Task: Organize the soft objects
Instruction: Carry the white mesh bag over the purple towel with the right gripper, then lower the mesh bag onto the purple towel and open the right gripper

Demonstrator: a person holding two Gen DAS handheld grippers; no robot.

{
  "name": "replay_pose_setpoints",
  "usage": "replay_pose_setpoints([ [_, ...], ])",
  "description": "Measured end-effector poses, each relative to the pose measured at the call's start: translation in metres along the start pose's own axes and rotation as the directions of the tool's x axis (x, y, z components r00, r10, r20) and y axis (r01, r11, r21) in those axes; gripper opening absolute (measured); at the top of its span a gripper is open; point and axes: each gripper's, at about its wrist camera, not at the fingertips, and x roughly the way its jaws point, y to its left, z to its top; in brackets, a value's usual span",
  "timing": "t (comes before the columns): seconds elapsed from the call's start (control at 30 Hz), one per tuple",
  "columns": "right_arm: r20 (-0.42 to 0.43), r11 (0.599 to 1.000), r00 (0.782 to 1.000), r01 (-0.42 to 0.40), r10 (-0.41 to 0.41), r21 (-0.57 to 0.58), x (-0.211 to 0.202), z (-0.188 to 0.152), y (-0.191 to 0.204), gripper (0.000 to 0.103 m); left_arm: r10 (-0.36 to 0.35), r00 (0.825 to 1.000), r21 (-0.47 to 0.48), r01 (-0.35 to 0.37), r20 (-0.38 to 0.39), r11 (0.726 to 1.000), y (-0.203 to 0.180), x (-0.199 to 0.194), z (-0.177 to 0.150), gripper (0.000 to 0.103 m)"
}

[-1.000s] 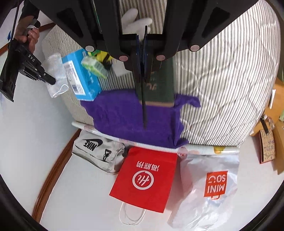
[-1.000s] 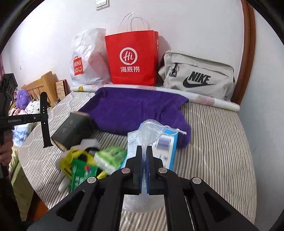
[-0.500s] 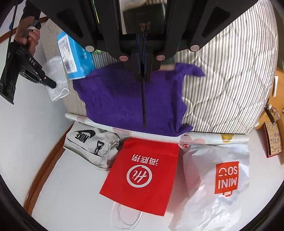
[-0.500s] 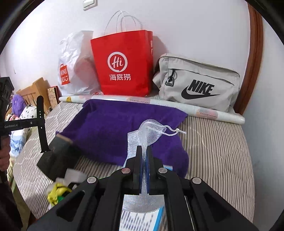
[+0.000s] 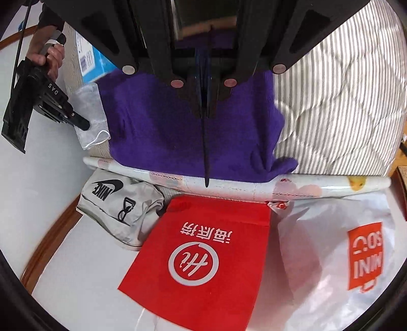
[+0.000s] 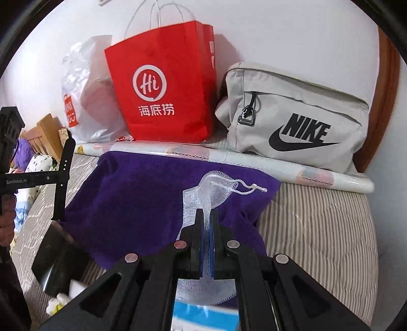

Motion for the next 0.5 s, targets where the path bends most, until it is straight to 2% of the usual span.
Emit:
replay_pose_setpoints([
  [0.23,-0.053,1.000,0.999,0.001,-0.002,-0.023,0.033,0.007,-0.004,0.003,-0.006,0.998,-0.033,0.004,-0.068,0.999,0.016,0.043,0.015,0.004],
  [0.5,-0.100,0.999,0.995,-0.001,-0.002,-0.032,0.058,0.004,-0.007,0.003,0.026,0.992,-0.034,-0.030,-0.127,0.999,0.027,0.074,0.017,0.004],
])
